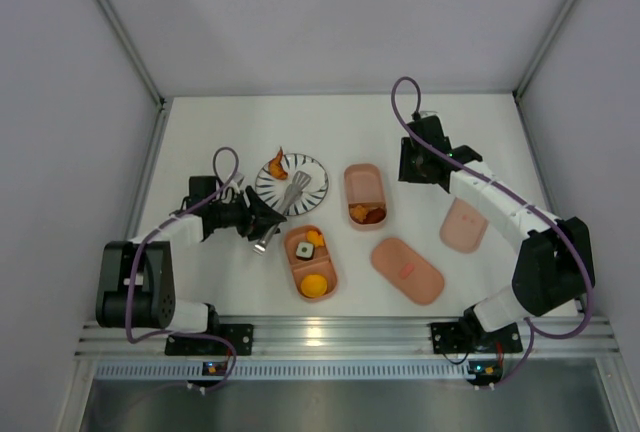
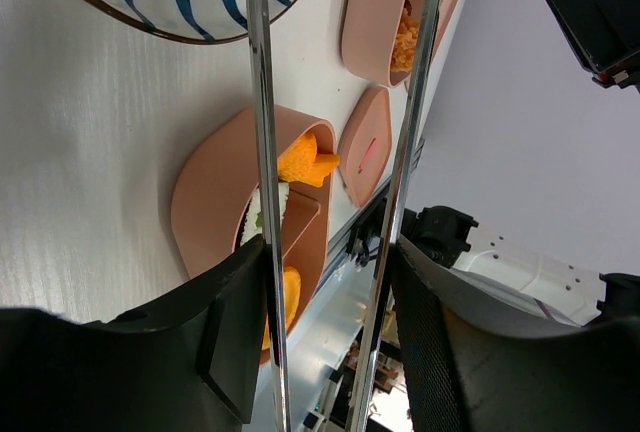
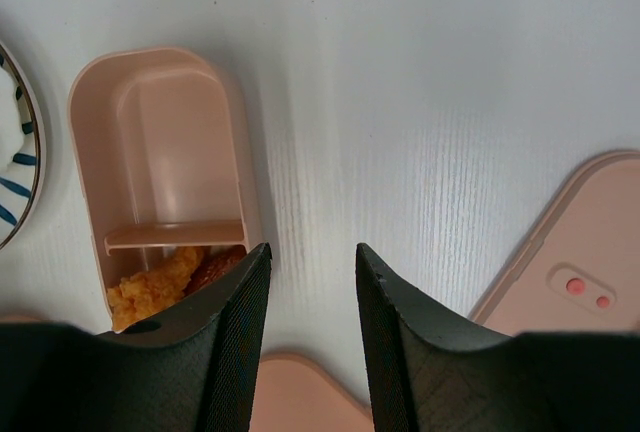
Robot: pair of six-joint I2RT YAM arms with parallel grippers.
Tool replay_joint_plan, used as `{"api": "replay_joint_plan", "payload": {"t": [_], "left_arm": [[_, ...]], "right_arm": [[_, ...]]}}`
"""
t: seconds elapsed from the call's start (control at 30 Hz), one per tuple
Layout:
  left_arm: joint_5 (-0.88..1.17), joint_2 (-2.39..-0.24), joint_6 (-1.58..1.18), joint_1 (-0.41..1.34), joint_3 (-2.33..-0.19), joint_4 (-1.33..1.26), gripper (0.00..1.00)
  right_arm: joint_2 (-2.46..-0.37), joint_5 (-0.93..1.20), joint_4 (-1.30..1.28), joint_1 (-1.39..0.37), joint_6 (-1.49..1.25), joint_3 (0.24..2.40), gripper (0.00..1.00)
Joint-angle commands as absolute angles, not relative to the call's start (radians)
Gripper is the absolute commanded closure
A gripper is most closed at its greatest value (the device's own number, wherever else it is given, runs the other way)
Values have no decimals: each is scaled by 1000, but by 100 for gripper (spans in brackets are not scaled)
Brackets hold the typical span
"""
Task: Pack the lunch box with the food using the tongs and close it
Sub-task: Pick up the fake food from the plate.
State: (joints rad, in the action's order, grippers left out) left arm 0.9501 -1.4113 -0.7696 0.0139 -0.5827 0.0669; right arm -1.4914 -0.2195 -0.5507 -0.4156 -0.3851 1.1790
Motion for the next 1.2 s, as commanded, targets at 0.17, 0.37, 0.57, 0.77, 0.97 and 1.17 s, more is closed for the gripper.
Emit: {"api": "replay_joint_plan", "payload": {"t": [0.17, 0.37, 0.57, 0.77, 0.97, 1.17], "left_arm": [[1005, -1394, -710, 8, -620, 84, 46], [1008, -1410, -732, 8, -615, 58, 45], [1028, -1428, -744, 8, -623, 37, 45], [1031, -1442, -759, 8, -624, 17, 44], [1031, -1457, -782, 8, -640, 11, 45], [1037, -1476, -795, 8, -650, -32, 45]], "right_arm": [[-1439, -238, -560, -407, -380, 1180, 61], [-1434, -239, -560, -407, -379, 1180, 61], [-1430, -241, -554, -407, -382, 1169, 61], [-1430, -241, -551, -407, -380, 1169, 61], [-1431, -241, -548, -408, -380, 1169, 61], [-1430, -244, -546, -407, -382, 1170, 61]]}}
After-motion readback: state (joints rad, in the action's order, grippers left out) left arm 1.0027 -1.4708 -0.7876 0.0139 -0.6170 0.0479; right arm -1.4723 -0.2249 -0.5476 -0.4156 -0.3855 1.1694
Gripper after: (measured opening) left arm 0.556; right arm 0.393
